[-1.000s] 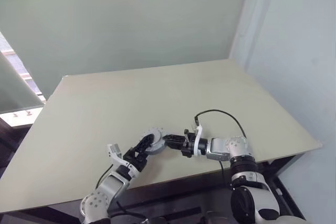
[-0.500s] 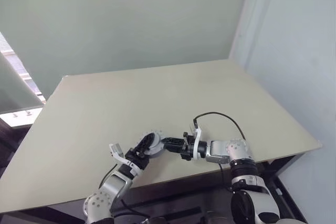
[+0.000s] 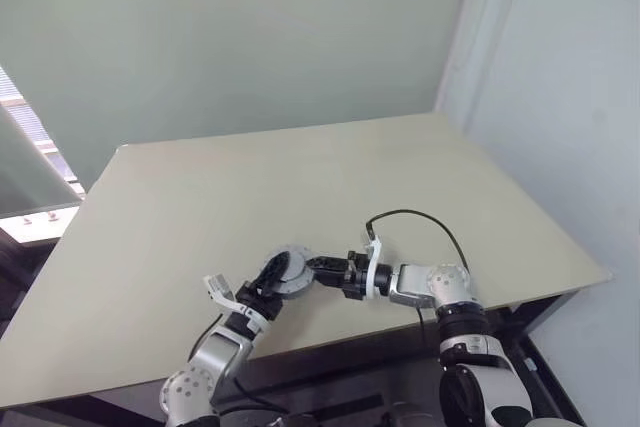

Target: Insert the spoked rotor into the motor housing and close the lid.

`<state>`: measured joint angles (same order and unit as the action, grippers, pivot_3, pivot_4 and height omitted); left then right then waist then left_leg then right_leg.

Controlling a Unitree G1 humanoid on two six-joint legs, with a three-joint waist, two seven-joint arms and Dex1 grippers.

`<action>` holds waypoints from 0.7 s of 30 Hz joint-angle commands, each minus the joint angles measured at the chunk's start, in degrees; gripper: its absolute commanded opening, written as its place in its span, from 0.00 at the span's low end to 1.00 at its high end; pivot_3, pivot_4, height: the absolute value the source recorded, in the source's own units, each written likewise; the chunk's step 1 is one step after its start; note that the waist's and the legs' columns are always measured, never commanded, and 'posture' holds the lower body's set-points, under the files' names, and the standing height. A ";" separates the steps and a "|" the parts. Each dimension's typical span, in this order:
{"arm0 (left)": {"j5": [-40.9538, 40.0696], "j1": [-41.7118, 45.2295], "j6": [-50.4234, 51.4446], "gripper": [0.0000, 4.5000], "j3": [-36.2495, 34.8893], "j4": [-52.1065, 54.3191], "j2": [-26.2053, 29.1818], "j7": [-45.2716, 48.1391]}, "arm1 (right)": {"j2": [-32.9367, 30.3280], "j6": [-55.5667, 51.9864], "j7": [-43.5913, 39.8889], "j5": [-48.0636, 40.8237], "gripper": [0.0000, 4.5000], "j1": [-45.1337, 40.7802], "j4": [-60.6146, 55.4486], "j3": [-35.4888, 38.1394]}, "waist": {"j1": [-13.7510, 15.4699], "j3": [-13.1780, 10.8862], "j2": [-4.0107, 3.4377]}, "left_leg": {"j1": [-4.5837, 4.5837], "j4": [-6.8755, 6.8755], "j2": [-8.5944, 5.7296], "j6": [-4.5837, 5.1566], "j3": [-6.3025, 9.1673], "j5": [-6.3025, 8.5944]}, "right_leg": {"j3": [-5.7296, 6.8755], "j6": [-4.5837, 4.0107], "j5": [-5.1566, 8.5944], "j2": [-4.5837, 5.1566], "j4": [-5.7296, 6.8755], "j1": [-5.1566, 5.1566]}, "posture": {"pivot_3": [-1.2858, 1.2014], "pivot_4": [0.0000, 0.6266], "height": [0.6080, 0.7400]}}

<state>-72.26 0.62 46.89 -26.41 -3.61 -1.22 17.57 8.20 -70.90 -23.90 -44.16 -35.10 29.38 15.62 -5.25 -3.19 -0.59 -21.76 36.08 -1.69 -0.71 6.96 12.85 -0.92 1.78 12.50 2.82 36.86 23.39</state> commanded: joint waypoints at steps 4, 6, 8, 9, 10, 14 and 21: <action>-1.07 1.56 -2.52 0.46 -0.30 0.42 -1.18 0.51 | 3.73 5.28 -0.90 -1.15 1.00 -0.49 -3.84 -1.21 | 0.02 0.00 0.00 | 0.00 0.00 -0.01 0.00 0.00 0.00 | 0.00 0.00 0.00 0.00 0.00 0.00 | 0.52 0.00 1.00; -0.85 1.73 -3.52 0.46 -0.49 0.49 -1.30 0.63 | 3.42 7.97 -0.69 -0.07 1.00 -0.31 -4.26 -2.13 | 0.02 0.00 0.00 | 0.00 0.00 0.00 0.00 0.00 0.00 | 0.00 0.00 0.00 0.00 0.00 0.00 | 0.52 0.00 1.00; -0.32 2.07 -5.22 0.46 -0.88 0.66 -1.19 0.70 | 2.56 11.76 -1.67 1.73 1.00 0.06 -5.39 -4.26 | 0.01 0.00 0.00 | 0.00 0.00 0.00 0.00 0.00 0.00 | 0.00 0.00 0.00 0.00 0.00 0.00 | 0.52 0.00 1.00; -0.08 2.31 -6.06 0.46 -1.10 0.78 -1.05 0.74 | 1.85 13.74 -2.69 2.90 1.00 0.40 -6.36 -5.88 | -0.01 0.00 0.00 | 0.00 0.00 0.00 0.00 0.00 0.00 | 0.00 0.00 0.00 0.00 0.00 0.00 | 0.52 0.00 1.00; 0.06 2.45 -6.60 0.46 -1.17 0.86 -0.95 0.77 | 1.37 15.01 -3.44 3.60 1.00 0.67 -6.97 -6.97 | -0.03 0.00 0.00 | 0.00 0.00 0.00 0.00 0.00 0.00 | 0.00 0.00 0.00 0.00 -0.01 0.00 | 0.52 0.00 1.00; 4.20 4.91 -14.19 0.46 -3.14 0.39 -0.23 -0.16 | -1.75 28.46 -9.70 11.10 1.00 4.31 -12.94 -14.87 | 0.03 0.00 0.01 | 0.00 -0.01 0.00 0.00 0.01 0.00 | 0.01 0.00 0.00 -0.01 -0.01 0.01 | 0.52 0.00 1.00; 17.56 9.32 -29.81 0.46 -5.30 -5.57 3.38 -3.50 | -8.84 50.55 -17.42 24.98 1.00 10.98 -18.16 -27.32 | 0.69 0.02 0.14 | 0.02 0.00 -0.03 -0.02 -0.03 0.00 | -0.03 0.01 0.00 0.00 -0.08 -0.04 | 0.52 0.00 1.00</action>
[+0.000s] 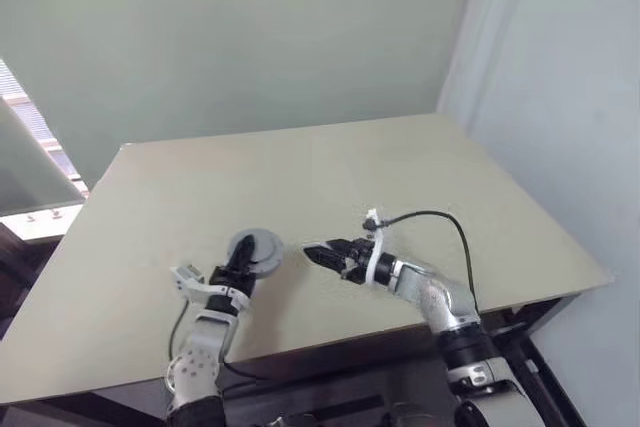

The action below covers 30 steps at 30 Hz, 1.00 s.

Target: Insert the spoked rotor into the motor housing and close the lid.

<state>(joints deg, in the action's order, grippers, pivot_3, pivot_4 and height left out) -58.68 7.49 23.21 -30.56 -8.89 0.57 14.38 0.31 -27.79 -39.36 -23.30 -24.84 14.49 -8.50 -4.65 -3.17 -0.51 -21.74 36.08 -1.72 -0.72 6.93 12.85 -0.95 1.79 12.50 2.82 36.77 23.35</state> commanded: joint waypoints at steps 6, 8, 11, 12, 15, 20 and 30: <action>9.16 4.21 -11.80 0.46 -2.30 -3.93 4.98 -0.01 | -4.46 18.12 -1.51 13.00 1.00 3.05 -2.85 -8.59 | 0.83 -0.07 0.51 | 0.00 -0.01 0.01 -0.02 0.03 -0.01 | 0.01 -0.01 -0.01 -0.01 0.02 0.01 | 0.52 0.00 1.00; 10.04 4.57 -12.34 0.46 -2.29 -4.78 5.86 0.32 | -4.64 20.27 -1.50 14.25 1.00 3.38 -2.60 -9.31 | 1.02 -0.06 0.67 | 0.01 0.03 0.01 -0.02 0.05 -0.01 | 0.02 -0.02 -0.02 -0.01 0.02 -0.03 | 0.52 0.00 1.00; 11.61 5.00 -12.98 0.46 -1.78 -6.04 6.69 0.77 | -4.95 22.57 -1.58 16.10 1.00 3.41 -1.96 -10.23 | 1.69 -0.07 0.83 | 0.01 0.07 0.00 -0.02 0.02 -0.01 | 0.00 -0.02 -0.02 0.01 0.02 -0.04 | 0.52 0.00 1.00; 12.08 5.21 -13.17 0.46 -1.69 -6.50 6.83 0.81 | -5.02 23.19 -1.63 16.54 1.00 3.37 -1.72 -10.44 | 1.82 -0.07 0.88 | 0.01 0.07 0.00 -0.02 0.02 -0.01 | 0.00 -0.02 -0.02 0.01 0.02 -0.04 | 0.52 0.00 1.00; 13.45 5.75 -13.45 0.46 -1.32 -7.94 7.08 1.07 | -5.15 24.28 -1.60 17.49 1.00 3.27 -1.16 -10.81 | 1.92 -0.05 0.93 | 0.03 0.07 0.01 -0.02 0.06 -0.01 | 0.02 -0.06 -0.05 0.01 0.03 -0.07 | 0.52 0.00 1.00; 15.67 6.94 -14.77 0.46 -1.12 -10.91 6.98 1.10 | -5.18 24.27 -1.61 17.86 1.00 3.17 -1.04 -10.76 | 1.86 -0.01 1.10 | 0.04 0.08 0.01 -0.02 0.05 -0.01 | 0.02 -0.09 -0.07 0.00 0.04 -0.07 | 0.52 0.00 1.00; 21.22 8.26 -17.44 0.82 -0.88 -16.31 8.36 -1.94 | -5.77 23.49 -1.69 18.30 1.00 3.16 -1.67 -10.82 | 1.86 0.00 1.17 | 0.13 0.07 0.03 -0.02 0.05 -0.02 | 0.03 -0.12 -0.10 -0.01 0.08 -0.14 | 0.52 0.00 1.00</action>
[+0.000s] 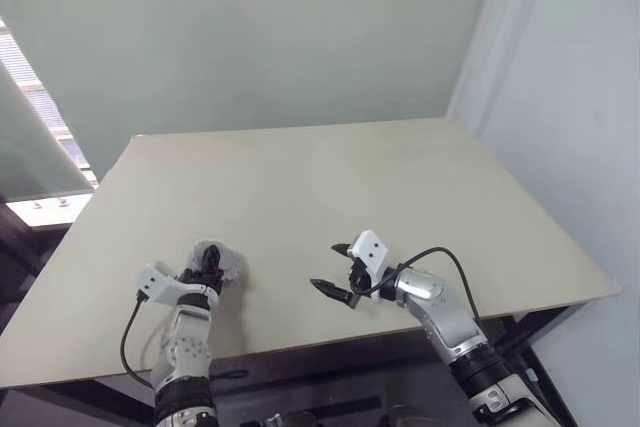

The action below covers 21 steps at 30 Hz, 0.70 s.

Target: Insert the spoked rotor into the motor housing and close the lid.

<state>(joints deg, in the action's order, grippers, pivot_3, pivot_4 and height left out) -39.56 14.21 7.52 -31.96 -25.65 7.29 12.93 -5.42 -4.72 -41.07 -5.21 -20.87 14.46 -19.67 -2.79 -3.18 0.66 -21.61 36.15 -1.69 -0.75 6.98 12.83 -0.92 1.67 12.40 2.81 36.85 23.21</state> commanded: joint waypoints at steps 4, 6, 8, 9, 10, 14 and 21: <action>5.09 1.02 -3.22 0.99 1.16 -0.08 2.12 -1.70 | -0.21 0.25 -0.01 0.38 1.00 -0.88 -1.53 0.45 | -0.02 0.00 0.00 | 0.01 0.01 0.00 0.00 -0.02 0.00 | 0.00 0.00 0.00 0.00 0.01 -0.01 | 0.52 0.00 1.00; 7.72 0.63 -4.95 0.99 1.21 -0.30 2.53 -3.89 | -0.27 0.24 -0.04 0.44 1.00 -0.92 -1.38 0.44 | 0.02 0.01 0.01 | 0.02 0.02 0.00 0.00 0.00 0.00 | 0.00 0.00 -0.01 0.00 0.01 -0.02 | 0.52 0.00 1.00; 10.04 0.24 -6.42 0.99 1.34 -0.43 2.91 -5.82 | -0.29 0.25 -0.08 0.50 1.00 -0.96 -1.24 0.47 | 0.02 0.01 0.02 | 0.02 0.02 0.00 0.00 0.00 0.00 | 0.00 0.00 -0.01 0.00 0.02 -0.02 | 0.52 0.00 1.00; 12.31 0.00 -8.79 0.99 1.21 -0.77 3.24 -8.12 | -0.31 0.30 -0.15 0.52 1.00 -1.01 -1.08 0.55 | 0.01 0.01 0.02 | 0.02 0.02 0.00 0.00 0.00 0.00 | 0.00 -0.01 -0.02 0.00 0.03 -0.02 | 0.52 0.00 1.00; 13.84 -0.12 -10.49 0.99 1.12 -1.07 3.46 -9.66 | -0.31 0.34 -0.18 0.54 1.00 -1.05 -0.96 0.60 | 0.02 0.02 0.02 | 0.02 0.03 0.00 0.00 0.00 0.00 | 0.00 -0.02 -0.02 0.00 0.03 -0.02 | 0.52 0.00 1.00; 18.22 -1.10 -14.91 0.99 1.36 -0.97 4.76 -13.23 | -0.37 0.56 -0.14 0.51 1.00 -1.14 -0.43 0.92 | 0.01 0.03 0.02 | 0.06 0.03 0.01 -0.03 -0.01 -0.02 | -0.01 -0.06 -0.05 0.00 0.07 -0.02 | 0.52 0.00 1.00; 18.44 -5.57 -15.63 0.99 7.08 9.49 6.09 -3.92 | -1.62 0.19 0.41 -1.10 1.00 -0.76 -0.92 4.06 | 0.05 0.04 0.02 | 0.06 0.05 0.01 -0.03 -0.02 -0.03 | 0.00 -0.07 -0.06 0.00 0.08 -0.04 | 0.52 0.00 1.00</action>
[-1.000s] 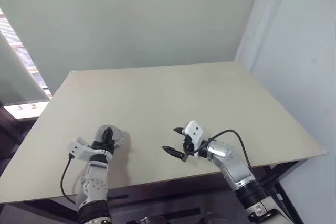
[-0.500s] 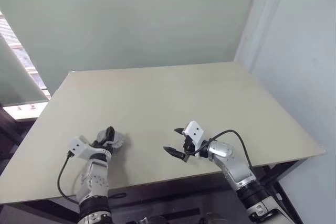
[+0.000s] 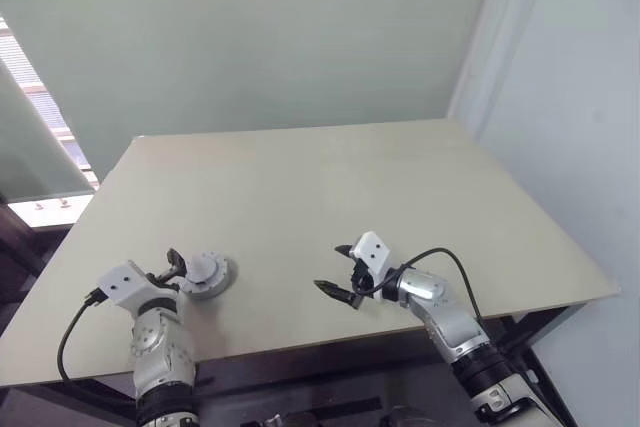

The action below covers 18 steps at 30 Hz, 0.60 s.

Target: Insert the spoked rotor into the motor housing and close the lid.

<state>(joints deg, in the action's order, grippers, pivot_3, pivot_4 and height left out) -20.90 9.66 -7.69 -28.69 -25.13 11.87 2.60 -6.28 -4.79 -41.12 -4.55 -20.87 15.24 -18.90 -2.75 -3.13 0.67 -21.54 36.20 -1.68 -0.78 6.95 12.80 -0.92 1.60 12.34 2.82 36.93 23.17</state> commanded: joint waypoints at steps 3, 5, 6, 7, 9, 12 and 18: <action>-1.70 -3.16 2.05 0.99 6.26 14.06 2.07 10.76 | -1.44 -0.23 0.53 -2.46 1.00 -0.74 -2.02 4.81 | 0.29 0.00 -0.01 | -0.02 0.04 -0.01 0.00 -0.01 0.00 | 0.00 0.00 0.00 0.01 0.00 -0.01 | 0.52 0.00 1.00; -3.79 -6.61 7.09 0.99 10.80 21.84 3.95 17.58 | -3.18 -1.58 0.66 -3.42 1.00 -0.42 -2.76 7.12 | 0.05 0.00 -0.04 | 0.01 0.06 0.03 0.00 -0.05 0.00 | 0.00 -0.02 -0.01 0.00 0.01 -0.04 | 0.52 0.00 1.00; -5.38 -8.38 10.21 0.99 12.95 25.96 4.90 20.30 | -4.22 -2.43 0.94 -3.77 1.00 -0.15 -3.16 8.41 | -0.08 0.00 -0.09 | 0.01 0.05 0.03 0.00 -0.08 0.00 | -0.02 -0.03 -0.01 0.00 0.02 -0.03 | 0.52 0.00 1.00; -6.68 -9.85 12.76 0.99 14.72 29.43 5.62 22.21 | -5.19 -3.14 1.38 -4.11 1.00 0.22 -3.54 9.62 | -0.09 0.00 -0.09 | 0.02 0.04 0.03 0.00 -0.10 0.00 | -0.04 -0.03 0.00 0.00 0.02 -0.02 | 0.52 0.00 1.00; -8.77 -12.07 17.79 0.99 17.07 34.12 7.03 24.34 | -6.42 -3.83 2.18 -4.56 1.00 1.15 -4.34 11.34 | -0.05 -0.01 -0.11 | 0.01 0.03 0.02 0.01 -0.11 0.01 | -0.06 -0.03 0.00 0.01 0.01 -0.02 | 0.52 0.00 1.00; -9.76 -14.19 23.35 0.99 19.71 38.15 8.87 26.46 | -7.65 -4.49 3.18 -5.01 1.00 2.53 -5.41 13.27 | -0.09 -0.02 -0.15 | 0.02 0.01 0.11 0.01 -0.10 0.00 | -0.05 -0.05 0.00 -0.05 0.06 0.02 | 0.52 0.00 1.00; -9.17 -16.33 28.47 0.99 23.32 41.26 9.68 27.66 | -9.82 -5.90 4.80 -5.95 1.00 7.13 -9.26 16.32 | -0.08 -0.05 -0.35 | 0.07 0.07 0.22 0.02 -0.18 0.00 | -0.06 -0.22 0.07 -0.13 0.09 0.00 | 0.52 0.00 1.00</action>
<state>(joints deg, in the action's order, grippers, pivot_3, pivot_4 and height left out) -29.95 -7.06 20.24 -5.51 13.21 21.09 29.93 -15.58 -10.74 -36.94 -9.25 -13.54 9.62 -4.00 -2.83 -3.18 0.32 -21.49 36.30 -1.47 -0.76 6.77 12.80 -0.98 1.38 12.41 2.69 37.02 23.17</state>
